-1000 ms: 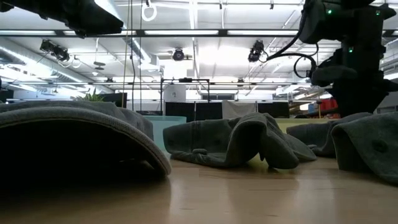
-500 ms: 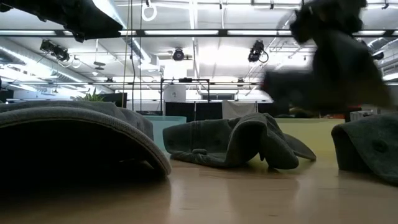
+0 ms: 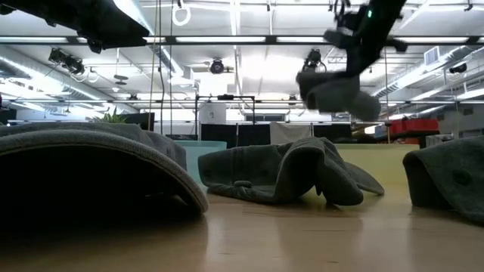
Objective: Pick & Place hat
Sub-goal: Put the dark blue cap into the yellow bin, then put the black cap into the green bin
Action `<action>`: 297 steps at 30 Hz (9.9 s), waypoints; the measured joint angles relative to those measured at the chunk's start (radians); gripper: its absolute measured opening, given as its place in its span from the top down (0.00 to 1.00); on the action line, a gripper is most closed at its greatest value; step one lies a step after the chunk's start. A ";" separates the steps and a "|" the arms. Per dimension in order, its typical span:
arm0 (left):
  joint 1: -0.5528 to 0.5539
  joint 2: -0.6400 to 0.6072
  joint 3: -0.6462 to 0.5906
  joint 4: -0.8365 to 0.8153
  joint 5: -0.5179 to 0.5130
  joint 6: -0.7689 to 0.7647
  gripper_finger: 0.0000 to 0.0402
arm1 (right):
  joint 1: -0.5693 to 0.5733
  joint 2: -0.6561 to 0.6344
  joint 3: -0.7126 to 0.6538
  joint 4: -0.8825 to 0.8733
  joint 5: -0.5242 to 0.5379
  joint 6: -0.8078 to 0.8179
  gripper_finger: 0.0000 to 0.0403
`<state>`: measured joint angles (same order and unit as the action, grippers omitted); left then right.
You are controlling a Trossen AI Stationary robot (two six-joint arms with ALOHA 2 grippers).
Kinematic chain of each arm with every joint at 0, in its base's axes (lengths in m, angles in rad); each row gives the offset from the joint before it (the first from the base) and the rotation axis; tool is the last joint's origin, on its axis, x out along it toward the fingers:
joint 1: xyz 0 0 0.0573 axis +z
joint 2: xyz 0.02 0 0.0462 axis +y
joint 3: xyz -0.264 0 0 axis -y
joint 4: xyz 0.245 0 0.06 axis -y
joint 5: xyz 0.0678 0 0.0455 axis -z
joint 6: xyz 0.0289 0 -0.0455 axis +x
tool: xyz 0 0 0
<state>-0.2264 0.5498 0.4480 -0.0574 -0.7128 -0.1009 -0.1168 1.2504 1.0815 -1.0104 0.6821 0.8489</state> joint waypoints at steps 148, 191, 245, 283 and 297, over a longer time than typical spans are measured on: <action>0.079 0.760 0.764 -0.559 0.513 -0.109 0.96 | 0.183 0.156 -0.078 1.139 -0.726 -1.222 0.40; 0.168 0.822 0.762 -0.634 0.384 -0.013 0.63 | 0.109 0.220 -0.042 0.786 -0.521 -1.388 0.98; 0.175 0.576 0.763 -0.719 0.163 -0.125 0.66 | -0.086 0.080 -0.216 0.218 -0.219 -1.997 0.78; -0.259 0.578 0.227 -0.557 0.598 -0.777 0.66 | 0.167 0.014 -0.034 0.647 -0.542 -1.089 0.77; -0.423 0.626 0.146 -0.563 0.591 -1.019 0.66 | 0.167 0.014 -0.034 0.604 -0.542 -0.987 0.77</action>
<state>-0.6498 1.1757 0.5937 -0.6200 -0.1215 -1.1202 0.0498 1.2644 1.0477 -0.4062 0.1406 -0.1381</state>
